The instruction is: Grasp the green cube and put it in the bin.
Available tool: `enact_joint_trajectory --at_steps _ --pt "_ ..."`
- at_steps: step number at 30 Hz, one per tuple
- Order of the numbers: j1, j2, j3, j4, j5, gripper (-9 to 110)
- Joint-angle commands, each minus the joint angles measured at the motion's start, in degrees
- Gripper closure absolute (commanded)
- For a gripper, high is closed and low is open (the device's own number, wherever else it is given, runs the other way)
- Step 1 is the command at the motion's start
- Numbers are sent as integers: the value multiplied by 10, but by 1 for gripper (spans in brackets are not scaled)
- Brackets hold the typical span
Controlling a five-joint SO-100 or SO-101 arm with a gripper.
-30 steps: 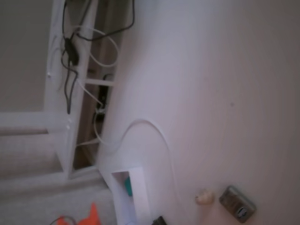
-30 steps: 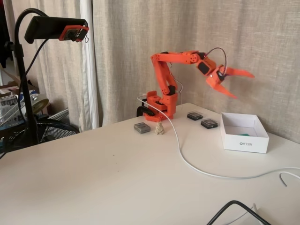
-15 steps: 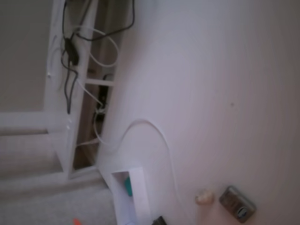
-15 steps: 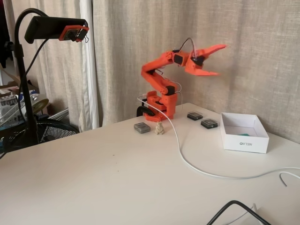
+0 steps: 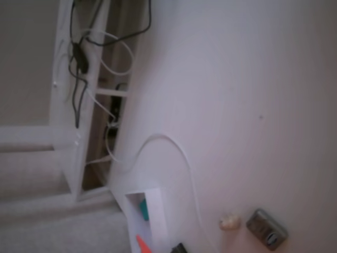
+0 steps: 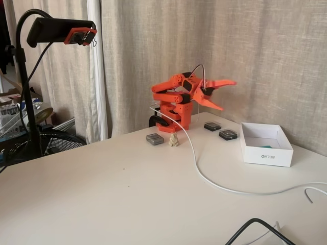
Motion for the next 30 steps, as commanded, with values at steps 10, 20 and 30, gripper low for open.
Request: enact_joint_trajectory --at_steps 10,20,30 --pt "21 8 15 94 8 73" --pt "21 8 31 139 4 110" --pt "21 8 55 172 -2 110"
